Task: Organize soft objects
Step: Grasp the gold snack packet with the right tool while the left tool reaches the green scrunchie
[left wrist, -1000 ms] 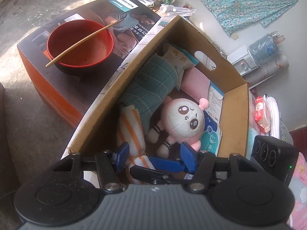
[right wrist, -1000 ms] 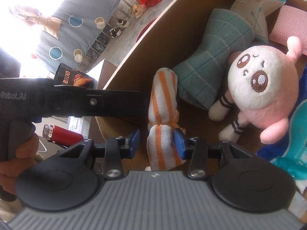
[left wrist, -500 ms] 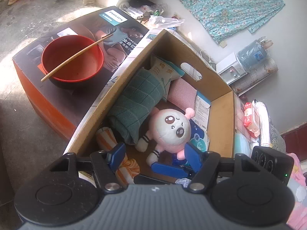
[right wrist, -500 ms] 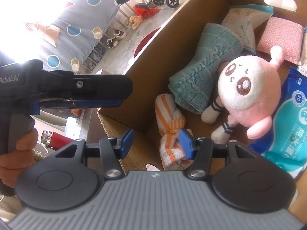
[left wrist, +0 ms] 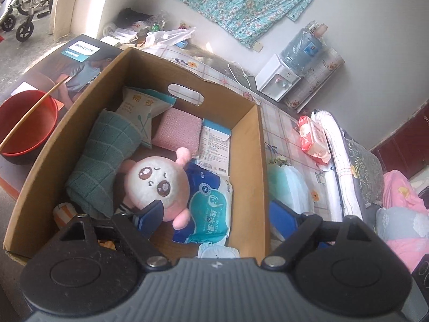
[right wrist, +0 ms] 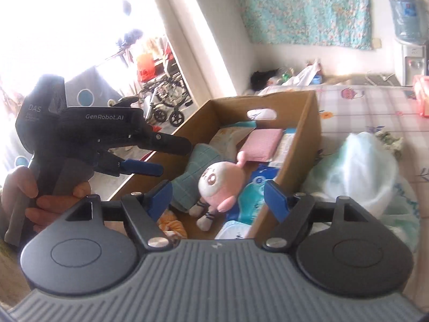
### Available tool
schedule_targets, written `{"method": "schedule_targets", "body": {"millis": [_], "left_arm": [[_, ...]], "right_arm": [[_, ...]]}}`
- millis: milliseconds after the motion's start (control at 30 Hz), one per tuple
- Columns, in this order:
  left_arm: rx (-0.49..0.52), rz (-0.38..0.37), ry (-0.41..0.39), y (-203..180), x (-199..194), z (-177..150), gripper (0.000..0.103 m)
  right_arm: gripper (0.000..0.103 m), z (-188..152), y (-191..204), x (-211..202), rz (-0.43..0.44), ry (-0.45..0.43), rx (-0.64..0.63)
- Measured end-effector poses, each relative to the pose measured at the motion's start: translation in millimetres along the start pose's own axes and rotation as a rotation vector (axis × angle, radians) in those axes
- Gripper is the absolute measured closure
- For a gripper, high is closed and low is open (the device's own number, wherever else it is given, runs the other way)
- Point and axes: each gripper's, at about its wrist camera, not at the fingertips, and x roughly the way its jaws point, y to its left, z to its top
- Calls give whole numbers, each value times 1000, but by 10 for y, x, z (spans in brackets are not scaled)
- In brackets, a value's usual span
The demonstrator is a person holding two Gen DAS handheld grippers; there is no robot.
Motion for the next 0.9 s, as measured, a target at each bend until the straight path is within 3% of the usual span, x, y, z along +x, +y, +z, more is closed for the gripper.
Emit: {"method": "schedule_targets", "body": {"millis": [167, 300, 367, 600, 767, 900], "left_arm": [[100, -32, 69, -413, 288, -62, 16], [143, -48, 102, -670, 470, -118, 16], [155, -56, 120, -766, 555, -132, 16], [201, -49, 158, -1031, 785, -166, 16], [226, -19, 154, -1160, 894, -122, 16], [239, -8, 157, -1261, 1000, -14, 16]], "right_arm": [[21, -192, -465, -579, -274, -52, -89], [19, -419, -978, -801, -467, 19, -173], [17, -575, -1285, -815, -515, 100, -222], [17, -931, -2150, -618, -557, 414, -331], [17, -942, -2448, -459, -514, 537, -343], [25, -923, -2481, -367, -475, 600, -328]]}}
